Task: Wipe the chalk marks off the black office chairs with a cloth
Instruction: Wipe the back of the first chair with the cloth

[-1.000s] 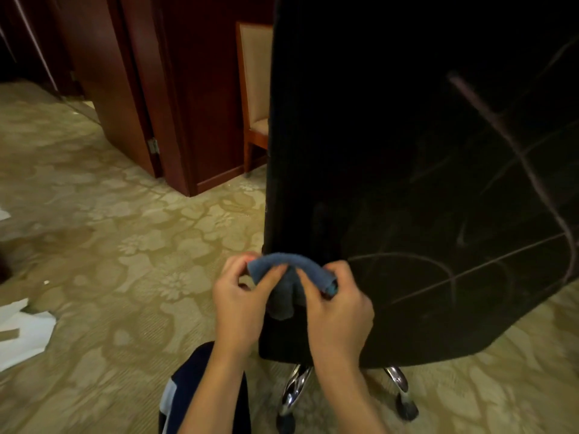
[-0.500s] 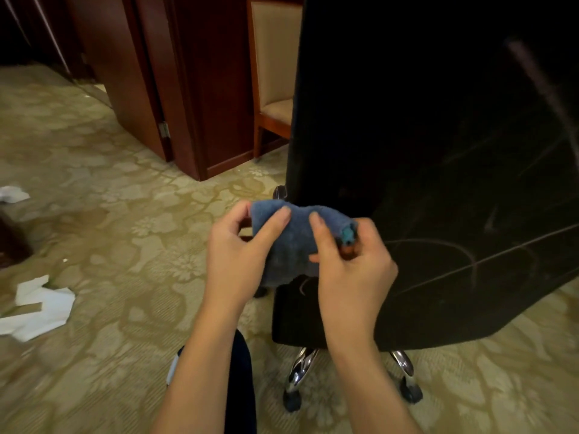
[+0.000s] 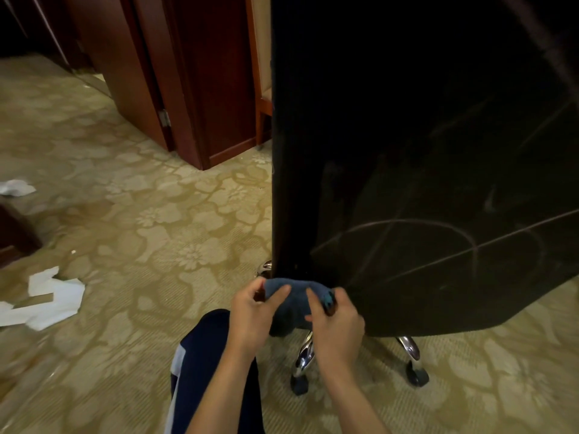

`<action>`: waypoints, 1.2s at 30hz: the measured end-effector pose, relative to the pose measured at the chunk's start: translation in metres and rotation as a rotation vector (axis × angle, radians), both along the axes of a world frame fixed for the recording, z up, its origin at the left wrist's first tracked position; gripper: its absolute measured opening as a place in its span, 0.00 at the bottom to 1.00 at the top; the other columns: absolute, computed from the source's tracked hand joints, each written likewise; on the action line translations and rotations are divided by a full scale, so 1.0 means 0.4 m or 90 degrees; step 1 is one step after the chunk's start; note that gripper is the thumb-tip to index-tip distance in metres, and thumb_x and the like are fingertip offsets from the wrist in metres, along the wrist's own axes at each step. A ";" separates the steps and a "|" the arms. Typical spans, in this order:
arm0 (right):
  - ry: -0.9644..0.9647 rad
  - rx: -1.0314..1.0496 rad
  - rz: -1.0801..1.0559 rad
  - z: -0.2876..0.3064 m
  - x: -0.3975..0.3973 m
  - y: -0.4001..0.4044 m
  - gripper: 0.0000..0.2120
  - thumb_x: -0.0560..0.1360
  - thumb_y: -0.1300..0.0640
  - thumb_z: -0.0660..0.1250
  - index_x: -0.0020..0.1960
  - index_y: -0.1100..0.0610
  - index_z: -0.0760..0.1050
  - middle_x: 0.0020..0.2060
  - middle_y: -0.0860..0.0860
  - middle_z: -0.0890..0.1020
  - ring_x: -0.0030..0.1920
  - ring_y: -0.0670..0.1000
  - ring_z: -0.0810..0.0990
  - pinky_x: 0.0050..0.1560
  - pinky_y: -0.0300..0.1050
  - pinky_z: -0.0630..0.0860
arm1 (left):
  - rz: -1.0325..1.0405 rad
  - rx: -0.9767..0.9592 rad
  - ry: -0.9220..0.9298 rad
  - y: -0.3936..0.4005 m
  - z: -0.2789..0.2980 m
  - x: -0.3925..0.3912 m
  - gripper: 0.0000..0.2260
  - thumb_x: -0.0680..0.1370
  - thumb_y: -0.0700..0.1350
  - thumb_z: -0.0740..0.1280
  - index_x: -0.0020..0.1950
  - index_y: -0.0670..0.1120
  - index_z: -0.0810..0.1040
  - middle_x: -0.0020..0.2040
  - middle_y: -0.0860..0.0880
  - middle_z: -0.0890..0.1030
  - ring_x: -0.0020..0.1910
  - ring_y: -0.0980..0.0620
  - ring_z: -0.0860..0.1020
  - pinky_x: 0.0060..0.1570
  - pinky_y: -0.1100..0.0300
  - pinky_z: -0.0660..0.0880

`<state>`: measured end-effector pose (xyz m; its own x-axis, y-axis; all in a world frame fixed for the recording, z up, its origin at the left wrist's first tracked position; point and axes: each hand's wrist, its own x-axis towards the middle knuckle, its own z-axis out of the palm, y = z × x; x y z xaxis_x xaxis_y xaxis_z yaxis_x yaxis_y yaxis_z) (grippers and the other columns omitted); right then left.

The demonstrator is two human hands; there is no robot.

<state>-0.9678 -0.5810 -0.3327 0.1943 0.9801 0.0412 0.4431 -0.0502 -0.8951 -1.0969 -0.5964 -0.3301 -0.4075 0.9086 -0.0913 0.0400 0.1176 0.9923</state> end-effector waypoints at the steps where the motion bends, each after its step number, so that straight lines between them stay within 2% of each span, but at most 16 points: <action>1: 0.009 0.019 0.007 0.019 -0.008 0.001 0.10 0.76 0.44 0.69 0.41 0.48 0.74 0.33 0.46 0.82 0.34 0.45 0.83 0.38 0.54 0.82 | 0.007 0.018 -0.012 -0.001 0.017 -0.001 0.07 0.76 0.43 0.73 0.41 0.43 0.79 0.34 0.48 0.82 0.35 0.53 0.80 0.34 0.63 0.76; 4: 0.098 0.084 0.038 0.137 -0.025 0.009 0.07 0.76 0.49 0.71 0.44 0.50 0.77 0.35 0.47 0.84 0.35 0.43 0.84 0.38 0.50 0.83 | 0.039 0.125 0.021 0.013 0.118 -0.020 0.08 0.77 0.44 0.71 0.41 0.42 0.77 0.34 0.43 0.79 0.33 0.51 0.78 0.34 0.60 0.75; 6: 0.160 0.140 0.049 0.236 -0.035 0.017 0.06 0.76 0.51 0.71 0.45 0.52 0.78 0.36 0.48 0.84 0.35 0.41 0.84 0.37 0.42 0.82 | 0.059 0.198 0.061 0.032 0.199 -0.032 0.08 0.78 0.44 0.71 0.40 0.45 0.76 0.34 0.44 0.78 0.34 0.54 0.77 0.34 0.61 0.74; 8: 0.171 0.192 0.047 0.293 -0.047 0.028 0.08 0.76 0.50 0.71 0.44 0.54 0.78 0.35 0.48 0.84 0.32 0.40 0.83 0.35 0.35 0.79 | 0.080 0.237 0.086 0.051 0.248 -0.039 0.09 0.78 0.45 0.71 0.39 0.47 0.76 0.34 0.47 0.79 0.36 0.54 0.79 0.34 0.59 0.76; 11: 0.118 0.190 0.031 0.254 -0.066 0.042 0.12 0.76 0.45 0.69 0.43 0.53 0.77 0.30 0.48 0.82 0.30 0.41 0.82 0.36 0.40 0.80 | 0.121 0.244 0.093 0.063 0.219 -0.037 0.10 0.79 0.46 0.71 0.39 0.48 0.74 0.34 0.51 0.78 0.35 0.54 0.78 0.34 0.58 0.76; 13: 0.040 0.130 0.004 0.159 -0.072 0.046 0.17 0.75 0.38 0.66 0.42 0.52 0.75 0.30 0.49 0.82 0.32 0.47 0.83 0.38 0.50 0.80 | 0.137 0.204 0.112 0.059 0.127 -0.035 0.10 0.79 0.47 0.71 0.39 0.49 0.74 0.33 0.53 0.78 0.33 0.56 0.77 0.34 0.60 0.75; 15: -0.059 0.042 -0.023 0.049 -0.068 0.056 0.22 0.73 0.33 0.61 0.43 0.53 0.75 0.33 0.52 0.84 0.37 0.54 0.84 0.40 0.52 0.80 | 0.135 0.127 0.118 0.057 0.015 -0.035 0.10 0.78 0.50 0.71 0.40 0.49 0.75 0.34 0.51 0.79 0.34 0.51 0.79 0.35 0.55 0.77; 17: -0.101 -0.059 -0.029 -0.038 -0.060 0.066 0.20 0.74 0.35 0.64 0.45 0.53 0.77 0.37 0.52 0.84 0.40 0.55 0.84 0.43 0.51 0.80 | 0.125 0.047 0.153 0.061 -0.089 -0.031 0.11 0.78 0.51 0.71 0.40 0.47 0.75 0.34 0.48 0.79 0.34 0.51 0.79 0.36 0.54 0.76; 19: -0.074 -0.136 -0.020 -0.099 -0.054 0.072 0.16 0.74 0.38 0.67 0.45 0.52 0.77 0.37 0.49 0.84 0.38 0.52 0.85 0.43 0.52 0.82 | 0.130 -0.033 0.184 0.066 -0.158 -0.024 0.12 0.78 0.49 0.72 0.37 0.49 0.74 0.32 0.51 0.76 0.32 0.56 0.76 0.34 0.62 0.70; 22: -0.020 -0.232 -0.017 -0.152 -0.055 0.073 0.10 0.76 0.45 0.69 0.45 0.51 0.77 0.34 0.48 0.84 0.37 0.50 0.84 0.45 0.53 0.82 | 0.130 -0.116 0.167 0.073 -0.213 -0.023 0.12 0.78 0.47 0.71 0.38 0.48 0.73 0.32 0.51 0.75 0.32 0.55 0.73 0.32 0.66 0.66; 25: 0.101 -0.309 -0.043 -0.189 -0.068 0.076 0.05 0.77 0.53 0.70 0.49 0.54 0.78 0.34 0.49 0.84 0.39 0.50 0.85 0.49 0.56 0.82 | 0.111 -0.192 0.173 0.081 -0.251 -0.055 0.11 0.78 0.48 0.71 0.40 0.46 0.74 0.34 0.49 0.76 0.35 0.50 0.75 0.33 0.61 0.66; 27: 0.272 -0.368 -0.071 -0.194 -0.084 0.075 0.02 0.78 0.59 0.68 0.49 0.55 0.76 0.38 0.53 0.84 0.42 0.52 0.85 0.53 0.57 0.82 | 0.120 -0.243 0.190 0.081 -0.267 -0.084 0.10 0.77 0.52 0.71 0.43 0.47 0.78 0.36 0.48 0.79 0.37 0.49 0.78 0.35 0.58 0.67; 29: 0.432 -0.429 -0.097 -0.186 -0.103 0.074 0.05 0.80 0.62 0.66 0.55 0.57 0.74 0.43 0.56 0.82 0.48 0.55 0.83 0.56 0.54 0.80 | 0.139 -0.249 0.170 0.084 -0.275 -0.102 0.10 0.78 0.54 0.70 0.47 0.47 0.80 0.39 0.47 0.82 0.41 0.46 0.81 0.37 0.58 0.72; 31: 0.556 -0.469 -0.110 -0.176 -0.120 0.077 0.10 0.81 0.63 0.64 0.62 0.58 0.71 0.48 0.58 0.81 0.51 0.56 0.81 0.57 0.53 0.78 | 0.158 -0.206 0.069 0.094 -0.270 -0.099 0.07 0.80 0.49 0.69 0.51 0.45 0.80 0.39 0.46 0.81 0.39 0.45 0.82 0.36 0.56 0.76; 33: 0.669 -0.474 -0.129 -0.167 -0.139 0.082 0.14 0.81 0.64 0.63 0.65 0.59 0.68 0.55 0.61 0.79 0.53 0.58 0.79 0.57 0.53 0.78 | 0.180 -0.183 -0.086 0.107 -0.256 -0.084 0.05 0.82 0.44 0.66 0.56 0.44 0.78 0.41 0.42 0.81 0.39 0.43 0.83 0.32 0.55 0.79; 36: 0.739 -0.456 -0.168 -0.163 -0.166 0.091 0.16 0.81 0.65 0.62 0.68 0.62 0.68 0.60 0.63 0.78 0.55 0.59 0.79 0.56 0.52 0.77 | 0.195 -0.195 -0.137 0.117 -0.244 -0.073 0.03 0.83 0.44 0.63 0.55 0.47 0.75 0.44 0.42 0.81 0.39 0.44 0.83 0.28 0.58 0.78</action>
